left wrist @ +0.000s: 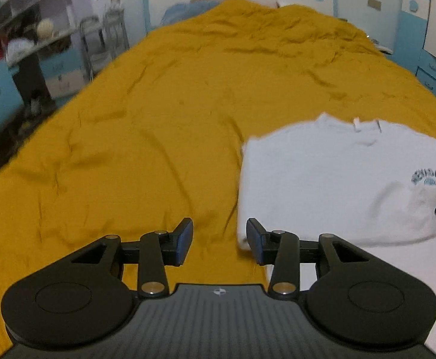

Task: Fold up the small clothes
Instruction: 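Grasp the sweatshirt side edge with the right gripper and fold it inward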

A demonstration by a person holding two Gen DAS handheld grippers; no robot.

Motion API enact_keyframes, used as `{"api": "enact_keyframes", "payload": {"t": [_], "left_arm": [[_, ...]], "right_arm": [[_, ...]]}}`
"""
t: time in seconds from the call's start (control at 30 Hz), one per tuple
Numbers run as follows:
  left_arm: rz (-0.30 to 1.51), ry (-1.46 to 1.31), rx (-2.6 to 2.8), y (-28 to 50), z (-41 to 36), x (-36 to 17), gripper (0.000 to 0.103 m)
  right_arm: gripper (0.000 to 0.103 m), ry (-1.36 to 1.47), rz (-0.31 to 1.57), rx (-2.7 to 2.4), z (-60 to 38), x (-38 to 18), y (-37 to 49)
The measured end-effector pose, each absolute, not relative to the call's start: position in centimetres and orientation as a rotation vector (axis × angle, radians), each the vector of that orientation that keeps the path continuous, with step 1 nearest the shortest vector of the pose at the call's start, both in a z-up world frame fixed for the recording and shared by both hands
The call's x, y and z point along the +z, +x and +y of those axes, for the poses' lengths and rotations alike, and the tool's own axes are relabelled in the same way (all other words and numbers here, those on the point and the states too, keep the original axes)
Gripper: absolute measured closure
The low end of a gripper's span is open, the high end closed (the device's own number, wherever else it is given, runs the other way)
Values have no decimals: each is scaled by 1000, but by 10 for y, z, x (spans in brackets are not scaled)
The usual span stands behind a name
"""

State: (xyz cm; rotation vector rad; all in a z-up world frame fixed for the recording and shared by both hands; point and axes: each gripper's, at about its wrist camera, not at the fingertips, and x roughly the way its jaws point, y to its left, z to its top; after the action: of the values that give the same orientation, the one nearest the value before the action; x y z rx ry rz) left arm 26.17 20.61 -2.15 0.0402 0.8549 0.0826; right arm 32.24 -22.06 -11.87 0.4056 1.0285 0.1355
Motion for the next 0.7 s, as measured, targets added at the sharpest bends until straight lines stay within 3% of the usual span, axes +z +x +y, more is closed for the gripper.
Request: {"api": "enact_keyframes", "payload": {"t": [0.03,0.17,0.43,0.53,0.7], "left_arm": [[868,23,75,260,208,-29,54],[890,-94,16,259,218,-53,54],[901,-185,-12,289,204,-92,50],[912,-216,8,293,207,-104,70],[910,-257,-1,284,213,-111,80]], "right_arm": [[101,371,1022,129,-215,-117,322],[103,284,966,156,-199,-94,319],[103,183,794,291,-162,9,347],[103,174,748,338,-146,44,363],[103,140,591,362,-149,107,371]]}}
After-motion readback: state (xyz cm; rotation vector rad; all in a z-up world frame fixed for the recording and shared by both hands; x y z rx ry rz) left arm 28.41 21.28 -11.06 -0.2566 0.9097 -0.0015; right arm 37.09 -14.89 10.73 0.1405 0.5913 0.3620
